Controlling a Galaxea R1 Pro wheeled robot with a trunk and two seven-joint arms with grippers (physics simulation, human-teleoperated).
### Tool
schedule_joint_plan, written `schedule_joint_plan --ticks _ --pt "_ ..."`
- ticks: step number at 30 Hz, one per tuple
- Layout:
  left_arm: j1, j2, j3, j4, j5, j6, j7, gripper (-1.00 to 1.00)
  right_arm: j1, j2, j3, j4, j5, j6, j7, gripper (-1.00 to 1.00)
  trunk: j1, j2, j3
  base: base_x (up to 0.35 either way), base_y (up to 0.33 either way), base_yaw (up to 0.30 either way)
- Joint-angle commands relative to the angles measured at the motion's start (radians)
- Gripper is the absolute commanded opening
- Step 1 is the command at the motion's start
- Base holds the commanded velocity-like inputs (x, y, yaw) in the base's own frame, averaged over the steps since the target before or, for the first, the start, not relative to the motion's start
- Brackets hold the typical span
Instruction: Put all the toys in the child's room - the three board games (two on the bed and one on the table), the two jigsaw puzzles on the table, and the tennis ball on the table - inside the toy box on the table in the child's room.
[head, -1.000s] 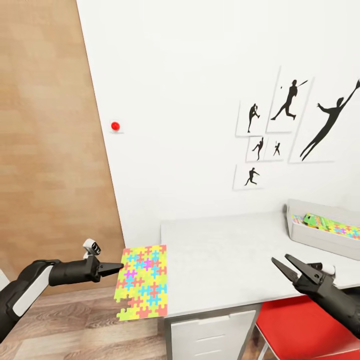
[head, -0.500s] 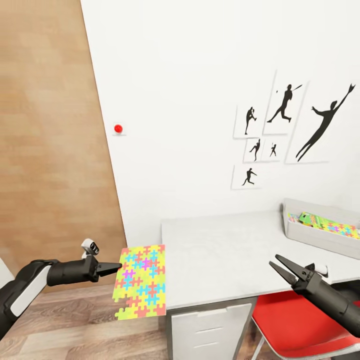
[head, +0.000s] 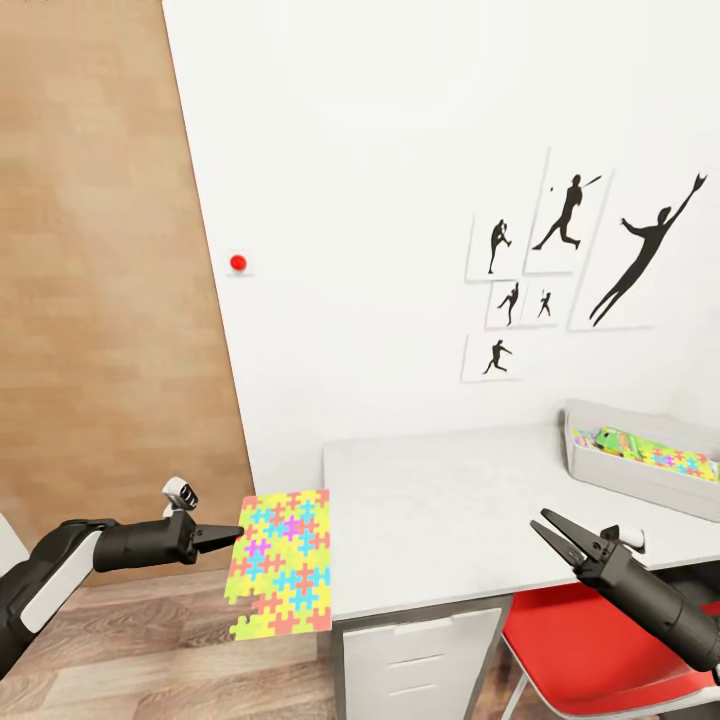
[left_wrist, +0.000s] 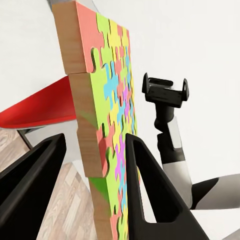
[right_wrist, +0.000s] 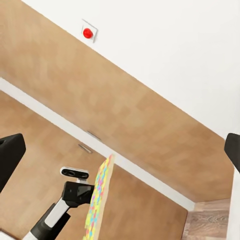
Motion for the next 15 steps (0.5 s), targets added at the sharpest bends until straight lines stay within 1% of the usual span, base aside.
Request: schedule_joint_plan --ticks 1,15 --pt "-0.001 0.001 -0.003 0.000 0.002 0.006 -0.002 -1.00 -0.001 0.000 -0.001 0.000 0.002 0.004 0.004 1.00 -0.004 0.006 0.002 0.000 0.000 0.000" --pt "-0.001 0.001 -0.002 0.000 0.001 0.006 -0.001 -1.00 -0.001 0.002 -0.001 0.000 0.002 0.004 0.000 1.00 -0.057 0.104 0.045 0.000 0.000 0.000"
